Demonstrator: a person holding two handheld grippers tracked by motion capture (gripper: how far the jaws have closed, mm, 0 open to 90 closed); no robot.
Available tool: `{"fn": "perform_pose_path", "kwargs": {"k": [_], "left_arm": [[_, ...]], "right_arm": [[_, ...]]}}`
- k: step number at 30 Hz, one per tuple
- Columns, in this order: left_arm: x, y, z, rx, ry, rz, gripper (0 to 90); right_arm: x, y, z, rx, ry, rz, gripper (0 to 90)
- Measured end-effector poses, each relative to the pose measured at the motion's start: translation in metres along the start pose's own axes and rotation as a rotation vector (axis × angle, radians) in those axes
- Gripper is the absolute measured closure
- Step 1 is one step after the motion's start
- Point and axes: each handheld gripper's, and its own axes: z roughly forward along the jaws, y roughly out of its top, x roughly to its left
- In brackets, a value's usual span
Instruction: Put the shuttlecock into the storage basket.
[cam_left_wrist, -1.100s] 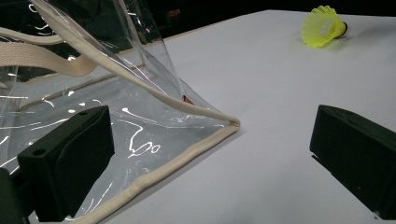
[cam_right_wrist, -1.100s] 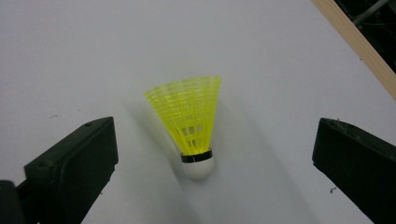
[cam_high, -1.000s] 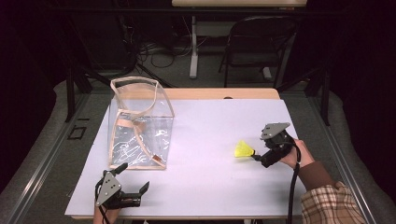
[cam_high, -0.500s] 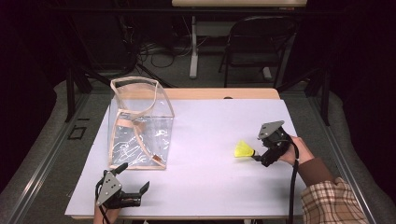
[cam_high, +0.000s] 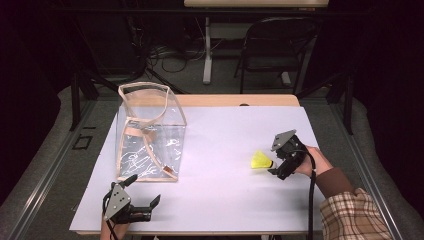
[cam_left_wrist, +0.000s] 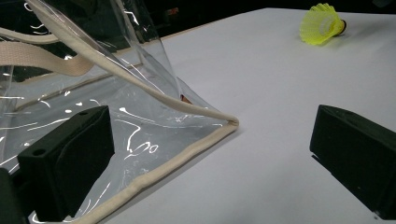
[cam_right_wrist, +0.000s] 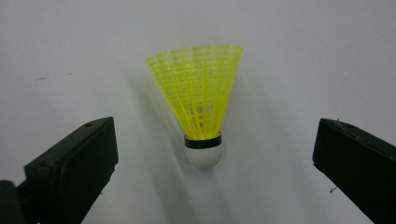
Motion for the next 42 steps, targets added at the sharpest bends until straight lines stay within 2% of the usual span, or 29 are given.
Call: {"fn": "perform_pose_path", "kwargs": {"k": [10,16,18,22,23,24,29,34,36,42], "left_arm": [[0.000,0.000,0.000,0.005,-0.004,0.004,0.0],[0.000,0.000,0.000,0.006,-0.001,0.001,0.0],[0.000,0.000,0.000,0.006,-0.001,0.001,0.0],[0.000,0.000,0.000,0.007,-0.001,0.002,0.0],[0.000,0.000,0.000,0.007,0.000,0.004,0.0],[0.000,0.000,0.000,0.007,0.000,0.006,0.0],[0.000,0.000,0.000,0.006,0.000,0.004,0.0],[0.000,0.000,0.000,0.005,0.001,0.003,0.0],[0.000,0.000,0.000,0.005,0.002,0.003,0.0],[0.000,0.000,0.000,0.005,0.002,0.003,0.0]], "right_arm": [[0.002,0.000,0.006,0.040,0.005,0.004,2.6],[0.003,-0.002,0.012,0.080,0.015,0.002,16.2],[0.004,-0.004,0.015,0.075,0.009,0.004,23.0],[0.004,-0.004,0.020,0.100,-0.003,-0.004,35.3],[0.004,-0.004,0.020,0.129,0.003,-0.005,36.9],[0.004,-0.004,0.021,0.118,0.002,-0.005,38.7],[0.004,-0.004,0.024,0.132,0.006,-0.010,49.4],[0.003,-0.003,0.027,0.156,0.017,-0.020,53.3],[0.004,-0.004,0.029,0.145,0.015,-0.019,54.5],[0.003,-0.004,0.033,0.160,0.017,-0.027,56.5]]}}
